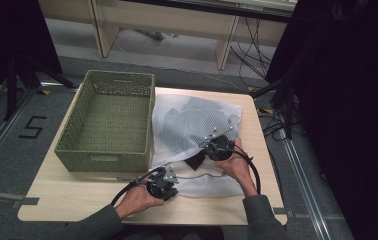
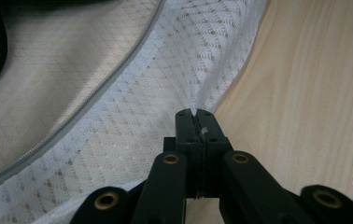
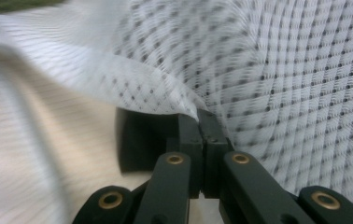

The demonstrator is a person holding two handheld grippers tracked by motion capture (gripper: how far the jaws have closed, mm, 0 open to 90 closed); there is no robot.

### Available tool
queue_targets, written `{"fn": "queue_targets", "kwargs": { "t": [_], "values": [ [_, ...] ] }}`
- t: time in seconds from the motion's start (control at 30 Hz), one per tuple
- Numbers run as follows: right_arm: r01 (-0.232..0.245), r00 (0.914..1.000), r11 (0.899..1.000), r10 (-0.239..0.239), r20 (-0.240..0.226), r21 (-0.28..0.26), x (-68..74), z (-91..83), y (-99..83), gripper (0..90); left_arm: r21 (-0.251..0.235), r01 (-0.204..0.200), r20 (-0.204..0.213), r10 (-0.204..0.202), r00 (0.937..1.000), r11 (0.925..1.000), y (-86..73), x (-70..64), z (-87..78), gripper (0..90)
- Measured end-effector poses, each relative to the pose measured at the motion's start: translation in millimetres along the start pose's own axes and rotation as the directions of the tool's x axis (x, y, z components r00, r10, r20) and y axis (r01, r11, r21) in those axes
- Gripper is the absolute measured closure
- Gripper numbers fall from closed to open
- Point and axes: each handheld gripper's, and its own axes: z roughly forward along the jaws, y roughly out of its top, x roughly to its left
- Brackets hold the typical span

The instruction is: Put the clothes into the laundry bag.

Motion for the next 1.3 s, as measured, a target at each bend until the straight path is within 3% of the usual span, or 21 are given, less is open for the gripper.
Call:
{"fn": "queue_targets", "kwargs": {
  "t": [0.03,0.1,0.13,0.2,0.23,0.27,0.33,0.4,0.47,0.5,0.57,0.63,0.67,0.77,0.87,0.93,0.97,1.07,1.1,1.23,1.3],
  "values": [
    [0.000,1.0000,1.000,0.000,0.000,0.000,0.0,0.0,0.0,90.0,-0.001,-0.004,-0.002,0.004,1.0000,1.0000,0.3,0.4,-0.1,88.7],
    [0.024,0.9984,0.999,-0.022,-0.052,0.043,10.6,-9.4,-4.8,90.0,0.002,-0.006,-0.004,0.006,1.0000,1.0000,0.2,0.3,0.1,88.7],
    [0.059,0.9965,0.996,-0.055,-0.063,0.063,15.0,-10.3,-7.0,90.0,0.008,-0.020,-0.005,0.020,0.9998,0.9998,0.7,1.2,-0.6,88.6],
    [0.060,0.9954,0.994,-0.052,-0.080,0.093,21.4,-9.9,-10.0,90.0,0.012,-0.020,-0.003,0.020,0.9998,0.9997,0.5,1.7,-0.8,88.5],
    [0.094,0.9905,0.989,-0.081,-0.111,0.115,24.6,-10.0,-12.5,90.0,0.005,-0.009,-0.001,0.009,1.0000,0.9999,0.3,1.4,-0.3,88.5],
    [0.108,0.9879,0.985,-0.092,-0.125,0.132,28.1,-7.1,-16.1,90.0,-0.004,0.006,-0.001,-0.006,1.0000,1.0000,0.1,0.5,0.4,88.5],
    [0.117,0.9852,0.974,-0.089,-0.146,0.195,32.3,6.1,-26.6,90.0,0.000,-0.007,-0.007,0.007,0.9999,1.0000,0.5,0.5,-0.1,88.5],
    [0.116,0.9852,0.970,-0.085,-0.149,0.213,33.1,11.3,-30.2,90.0,0.013,-0.021,-0.004,0.021,0.9998,0.9997,0.5,1.7,-0.8,88.4],
    [0.109,0.9865,0.966,-0.076,-0.146,0.235,32.4,18.8,-34.8,90.0,0.002,0.002,-0.002,-0.002,1.0000,1.0000,0.2,1.1,0.1,88.2],
    [0.107,0.9862,0.968,-0.075,-0.148,0.226,28.8,19.7,-35.3,89.1,-0.006,0.015,-0.003,-0.015,0.9999,0.9999,0.0,0.4,0.9,87.7],
    [0.102,0.9863,0.972,-0.071,-0.149,0.210,27.7,18.0,-35.2,84.7,0.019,-0.027,0.003,0.027,0.9996,0.9995,0.5,2.3,-1.3,85.2],
    [0.075,0.9870,0.974,-0.042,-0.155,0.213,28.6,15.3,-35.9,74.2,0.027,-0.008,0.029,0.007,0.9995,0.9996,1.2,0.8,-2.4,78.4],
    [0.069,0.9900,0.978,-0.043,-0.134,0.199,27.1,13.7,-35.8,70.3,0.031,-0.021,0.022,0.020,0.9996,0.9993,1.0,-0.1,-4.2,76.4],
    [0.071,0.9899,0.980,-0.046,-0.134,0.188,25.7,8.0,-35.5,66.7,0.023,-0.021,0.024,0.021,0.9995,0.9995,0.3,0.1,-8.1,68.8],
    [0.040,0.9939,0.991,-0.027,-0.107,0.127,25.2,-8.7,-35.7,63.2,-0.018,-0.004,0.024,0.004,0.9997,0.9998,0.0,0.4,-19.7,63.9],
    [0.022,0.9952,0.993,-0.010,-0.097,0.117,26.2,-12.4,-36.3,62.7,-0.033,-0.005,0.013,0.006,0.9999,0.9994,-0.6,0.8,-27.9,62.2],
    [0.026,0.9964,0.997,-0.019,-0.083,0.079,24.3,-15.9,-38.1,61.9,-0.052,0.004,0.020,-0.003,0.9998,0.9986,-2.5,1.2,-35.0,58.8],
    [0.017,0.9981,0.999,-0.015,-0.059,0.049,25.2,-17.1,-39.3,60.7,-0.060,0.009,0.011,-0.008,0.9999,0.9982,-4.9,0.9,-42.7,55.4],
    [0.009,0.9995,0.999,-0.008,-0.031,0.038,27.8,-17.1,-38.3,60.2,-0.103,0.054,0.003,-0.054,0.9986,0.9932,-8.4,-1.5,-46.5,55.0],
    [0.046,0.9983,0.999,-0.046,-0.035,0.004,32.4,-14.9,-34.3,59.5,-0.112,0.061,0.004,-0.061,0.9981,0.9918,-14.4,-1.7,-53.5,52.9],
    [0.099,0.9947,0.995,-0.099,-0.027,0.008,41.6,-8.8,-29.1,57.7,-0.114,0.069,-0.001,-0.069,0.9976,0.9911,-18.4,-2.1,-58.6,51.4]
  ]
}}
